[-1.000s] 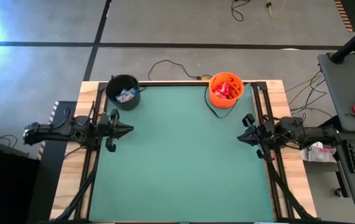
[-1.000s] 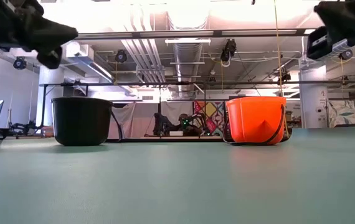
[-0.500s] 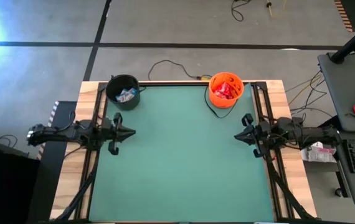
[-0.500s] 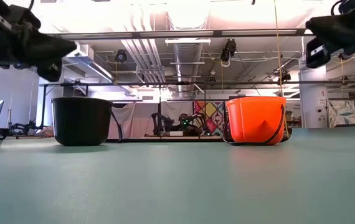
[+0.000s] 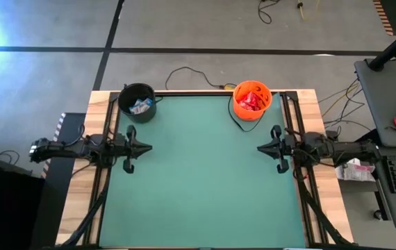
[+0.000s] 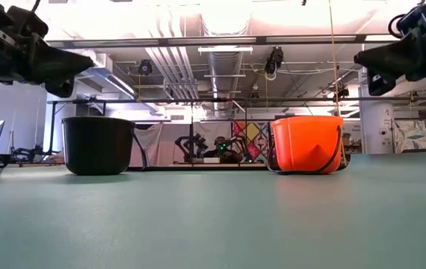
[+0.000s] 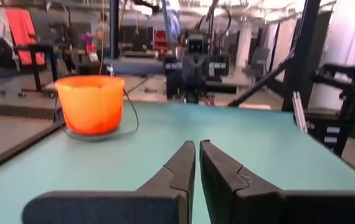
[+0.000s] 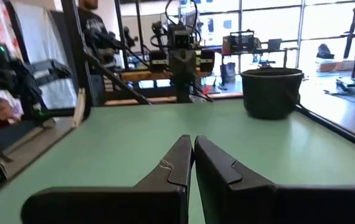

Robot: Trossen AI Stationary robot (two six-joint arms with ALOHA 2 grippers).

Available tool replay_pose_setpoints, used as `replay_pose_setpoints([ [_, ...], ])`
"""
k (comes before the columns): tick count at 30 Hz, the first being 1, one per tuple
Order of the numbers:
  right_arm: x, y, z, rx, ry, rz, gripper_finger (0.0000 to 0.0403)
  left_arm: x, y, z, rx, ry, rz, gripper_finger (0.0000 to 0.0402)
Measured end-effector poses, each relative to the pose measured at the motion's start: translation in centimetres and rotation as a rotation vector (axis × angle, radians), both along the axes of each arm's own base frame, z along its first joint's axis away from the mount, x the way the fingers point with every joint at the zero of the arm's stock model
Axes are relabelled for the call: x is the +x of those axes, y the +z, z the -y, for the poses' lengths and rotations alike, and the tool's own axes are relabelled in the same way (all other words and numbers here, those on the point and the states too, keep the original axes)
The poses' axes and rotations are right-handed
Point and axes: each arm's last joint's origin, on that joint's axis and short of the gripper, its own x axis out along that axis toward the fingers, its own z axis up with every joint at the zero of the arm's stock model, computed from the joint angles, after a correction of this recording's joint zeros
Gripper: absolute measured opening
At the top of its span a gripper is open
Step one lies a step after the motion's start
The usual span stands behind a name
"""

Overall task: Sort candy by brand, put in halloween buckets
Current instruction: Return to Home Position

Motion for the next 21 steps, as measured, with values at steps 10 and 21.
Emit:
replay_pose_setpoints([
  [10,0.17,-0.54,0.00,-0.030,-0.002,-0.058,0.0013,0.27,-0.42,0.02,0.000,-0.001,-0.073,0.0009],
  [21,0.28,-0.73,0.00,-0.022,-0.002,-0.080,0.0013,0.40,-0.11,0.03,0.001,-0.001,-0.083,0.0009],
])
